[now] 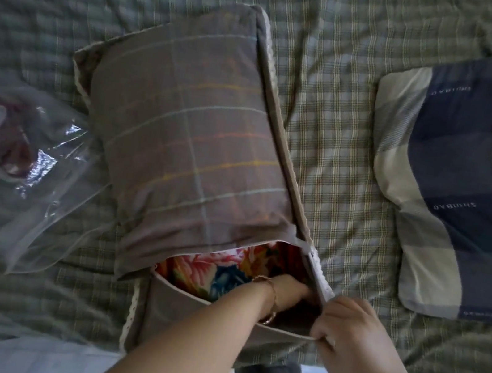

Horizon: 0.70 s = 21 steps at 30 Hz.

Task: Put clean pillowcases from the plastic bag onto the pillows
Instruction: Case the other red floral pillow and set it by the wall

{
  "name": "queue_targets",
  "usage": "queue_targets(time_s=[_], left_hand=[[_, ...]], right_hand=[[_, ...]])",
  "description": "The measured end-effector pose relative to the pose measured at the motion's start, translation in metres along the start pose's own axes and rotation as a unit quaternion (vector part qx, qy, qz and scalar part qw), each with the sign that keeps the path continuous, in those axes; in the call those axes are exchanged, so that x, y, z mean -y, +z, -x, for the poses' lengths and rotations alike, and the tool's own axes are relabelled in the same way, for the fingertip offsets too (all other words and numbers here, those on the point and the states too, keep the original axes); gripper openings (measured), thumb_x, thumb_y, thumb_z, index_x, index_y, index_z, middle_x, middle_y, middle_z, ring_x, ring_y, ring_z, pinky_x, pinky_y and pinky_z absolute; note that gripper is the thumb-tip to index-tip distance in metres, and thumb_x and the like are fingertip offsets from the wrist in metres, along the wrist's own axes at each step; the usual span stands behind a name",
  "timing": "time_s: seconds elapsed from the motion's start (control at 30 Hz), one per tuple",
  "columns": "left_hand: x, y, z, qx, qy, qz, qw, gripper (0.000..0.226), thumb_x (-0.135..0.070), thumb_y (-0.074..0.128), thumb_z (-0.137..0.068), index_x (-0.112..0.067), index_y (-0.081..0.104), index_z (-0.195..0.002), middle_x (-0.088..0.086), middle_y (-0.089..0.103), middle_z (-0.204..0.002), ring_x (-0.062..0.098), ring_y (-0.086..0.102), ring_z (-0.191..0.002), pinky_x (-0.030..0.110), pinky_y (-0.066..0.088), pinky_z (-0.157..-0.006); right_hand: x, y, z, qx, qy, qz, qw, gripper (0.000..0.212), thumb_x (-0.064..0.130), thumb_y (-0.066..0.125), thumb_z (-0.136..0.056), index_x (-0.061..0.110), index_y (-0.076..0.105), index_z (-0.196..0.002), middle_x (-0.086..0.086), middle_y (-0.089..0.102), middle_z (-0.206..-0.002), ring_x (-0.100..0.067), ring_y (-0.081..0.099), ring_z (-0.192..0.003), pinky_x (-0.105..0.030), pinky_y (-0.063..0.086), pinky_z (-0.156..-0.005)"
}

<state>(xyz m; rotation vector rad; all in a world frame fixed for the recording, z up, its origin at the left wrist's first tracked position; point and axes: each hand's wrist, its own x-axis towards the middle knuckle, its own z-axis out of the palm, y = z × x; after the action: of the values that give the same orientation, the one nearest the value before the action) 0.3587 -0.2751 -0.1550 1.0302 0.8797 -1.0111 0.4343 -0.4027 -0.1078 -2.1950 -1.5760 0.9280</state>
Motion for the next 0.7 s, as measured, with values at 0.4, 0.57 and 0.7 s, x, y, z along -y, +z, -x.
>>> queue_targets(time_s=[0.4,0.57,0.7], left_hand=[[0.177,-0.121,0.122,-0.43,0.05,-0.246,0.867,0.009,-0.023,0.052,-0.089,-0.021,0.06,-0.095,-0.003,0.062,-0.097,0.016,0.059,-0.087,0.026,0.046,-0.074],[0.192,-0.126,0.1,-0.486,-0.014,0.148,0.861,0.023,-0.015,0.068,-0.081,-0.02,0.047,-0.09,0.005,0.056,-0.096,0.017,0.054,-0.08,0.032,0.047,-0.071],[0.198,-0.144,0.074,-0.355,0.003,0.258,0.899,0.019,-0.016,0.067,-0.081,-0.007,0.063,-0.097,0.01,0.067,-0.095,0.025,0.061,-0.09,0.031,0.045,-0.076]], right_hand=[[0.032,0.021,-0.089,0.009,0.209,0.088,0.974,0.006,0.01,0.068,-0.077,0.016,0.067,-0.076,-0.001,0.066,-0.082,-0.026,0.062,-0.076,-0.027,0.035,-0.06],[0.045,0.046,-0.142,-0.038,0.535,0.012,0.844,0.032,0.009,0.045,-0.085,0.014,0.059,-0.113,-0.015,0.039,-0.139,-0.033,0.032,-0.125,-0.042,0.028,-0.104],[0.103,0.071,-0.144,-0.189,0.485,-0.095,0.849,0.025,-0.005,0.049,-0.079,0.001,0.055,-0.102,-0.02,0.036,-0.131,-0.034,0.028,-0.12,-0.043,0.021,-0.104]])
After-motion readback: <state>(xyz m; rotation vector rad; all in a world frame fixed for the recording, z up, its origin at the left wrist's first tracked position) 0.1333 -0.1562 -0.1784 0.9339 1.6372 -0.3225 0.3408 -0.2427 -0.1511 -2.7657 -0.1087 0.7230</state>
